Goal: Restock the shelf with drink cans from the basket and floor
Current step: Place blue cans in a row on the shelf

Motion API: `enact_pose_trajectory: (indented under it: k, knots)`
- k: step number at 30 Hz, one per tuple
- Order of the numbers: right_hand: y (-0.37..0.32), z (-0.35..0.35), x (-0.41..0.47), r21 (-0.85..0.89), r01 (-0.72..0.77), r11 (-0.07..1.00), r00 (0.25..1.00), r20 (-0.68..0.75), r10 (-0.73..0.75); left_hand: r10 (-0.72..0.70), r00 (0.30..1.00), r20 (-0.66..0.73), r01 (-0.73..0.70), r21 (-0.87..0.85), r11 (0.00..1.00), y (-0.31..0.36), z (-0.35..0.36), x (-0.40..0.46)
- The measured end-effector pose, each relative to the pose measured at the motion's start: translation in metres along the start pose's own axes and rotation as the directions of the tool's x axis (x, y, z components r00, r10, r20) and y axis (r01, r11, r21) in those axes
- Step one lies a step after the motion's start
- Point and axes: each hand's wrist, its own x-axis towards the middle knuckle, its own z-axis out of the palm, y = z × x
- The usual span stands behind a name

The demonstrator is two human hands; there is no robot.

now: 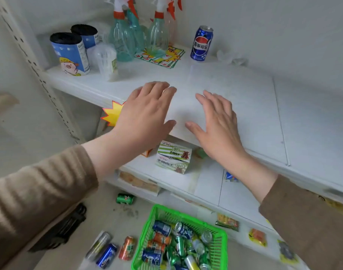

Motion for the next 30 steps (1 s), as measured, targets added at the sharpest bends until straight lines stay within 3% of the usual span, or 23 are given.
enact_pose_trajectory:
  k: [4,7,15,30]
  knots:
    - [-0.023,-0.006,-0.081,-0.028,0.026,0.999,1.0,0.01,-0.026,0.02,1.0,0.008,-0.02,-0.003,1.0,0.025,-0.007,-0.08]
    - [-0.03,0.006,-0.133,-0.05,0.048,0.998,0.998,0.04,-0.046,0.007,0.995,0.097,-0.005,-0.022,1.0,0.04,0.01,-0.136]
    - [-0.007,0.123,-0.249,-0.053,0.017,0.998,0.953,0.304,-0.001,-0.071,0.932,0.356,0.1,-0.062,0.993,0.068,0.127,-0.258]
    - [0.088,0.398,-0.411,0.0,-0.172,0.985,0.746,0.654,0.13,-0.11,0.675,0.73,0.19,-0.028,0.981,0.101,0.398,-0.415]
